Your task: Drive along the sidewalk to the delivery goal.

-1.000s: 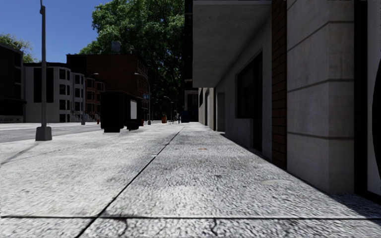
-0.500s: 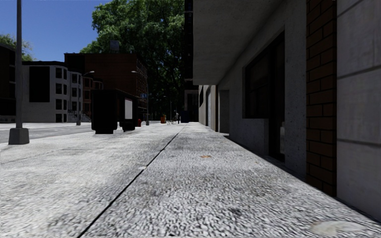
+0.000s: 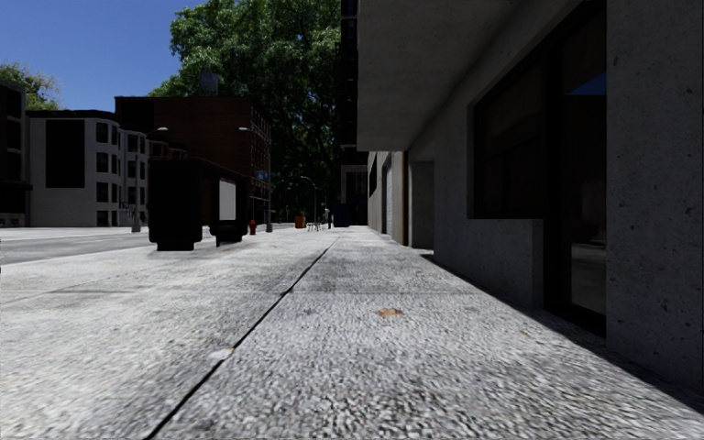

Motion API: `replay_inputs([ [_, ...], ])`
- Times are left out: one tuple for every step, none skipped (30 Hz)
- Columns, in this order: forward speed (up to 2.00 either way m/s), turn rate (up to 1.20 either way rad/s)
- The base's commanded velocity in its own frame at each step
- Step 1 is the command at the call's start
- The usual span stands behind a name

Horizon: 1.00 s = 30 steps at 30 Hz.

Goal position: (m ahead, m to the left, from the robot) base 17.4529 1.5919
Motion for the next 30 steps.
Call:
replay_inputs([
  [2.00, 0.00],
  [2.00, 0.00],
  [2.00, 0.00],
  [2.00, 0.00],
  [2.00, 0.00],
  [2.00, 0.00],
  [2.00, 0.00],
  [2.00, 0.00],
  [2.00, 0.00],
  [2.00, 0.00],
  [2.00, 0.00],
  [2.00, 0.00],
  [2.00, 0.00],
  [2.00, 0.00],
  [2.00, 0.00],
  [2.00, 0.00],
  [2.00, 0.00],
  [2.00, 0.00],
  [2.00, 0.00],
  [2.00, 0.04],
  [2.00, 0.04],
  [2.00, 0.14],
  [2.00, 0.18],
  [2.00, 0.20],
  [2.00, 0.20],
  [2.00, 0.20],
  [2.00, 0.20],
  [2.00, 0.20],
  [2.00, 0.20],
  [2.00, 0.20],
])
